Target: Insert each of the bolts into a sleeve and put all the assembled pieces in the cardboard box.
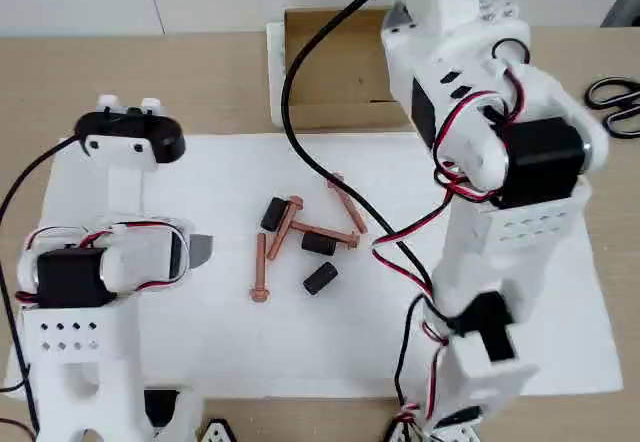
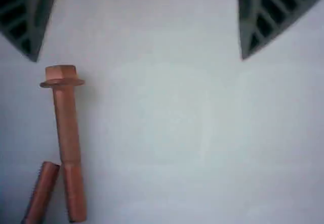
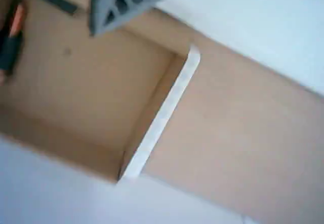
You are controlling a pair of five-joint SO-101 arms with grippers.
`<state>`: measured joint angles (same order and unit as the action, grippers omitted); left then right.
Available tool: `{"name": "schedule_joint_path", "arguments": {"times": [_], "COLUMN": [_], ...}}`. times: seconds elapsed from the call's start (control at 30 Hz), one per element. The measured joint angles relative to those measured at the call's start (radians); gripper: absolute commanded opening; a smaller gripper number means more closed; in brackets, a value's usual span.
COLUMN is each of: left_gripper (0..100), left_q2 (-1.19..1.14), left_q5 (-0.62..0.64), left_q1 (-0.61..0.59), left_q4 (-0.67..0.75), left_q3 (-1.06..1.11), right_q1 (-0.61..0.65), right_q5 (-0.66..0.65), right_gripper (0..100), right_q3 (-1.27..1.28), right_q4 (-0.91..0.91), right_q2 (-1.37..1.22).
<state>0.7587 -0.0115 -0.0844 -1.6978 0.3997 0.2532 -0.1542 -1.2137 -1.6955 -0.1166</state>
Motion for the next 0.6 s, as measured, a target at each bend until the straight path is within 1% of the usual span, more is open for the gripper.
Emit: {"name": "schedule_joint_path", "arguments": {"times": [0.17,0.33,0.43,0.6], "left_gripper": [25,25,24,24], "left_q2": [0.0,-0.069,-0.173,-0.338], "left_q5": [0.012,0.071,0.089,0.095], "left_q1": [0.018,0.103,0.143,0.153], "left_q4": [0.097,0.209,0.269,0.347], "left_q3": [0.052,0.086,0.086,0.086], "right_q1": [-0.003,-0.092,-0.129,-0.143], "right_q5": [0.0,0.0,0.0,0.002], "right_gripper": [21.8,22.0,22.0,22.0], "right_q3": [0.482,0.93,1.143,1.37], "right_q4": [0.0,0.0,0.009,0.02], "right_q2": [0.258,0.497,0.615,0.841]}}
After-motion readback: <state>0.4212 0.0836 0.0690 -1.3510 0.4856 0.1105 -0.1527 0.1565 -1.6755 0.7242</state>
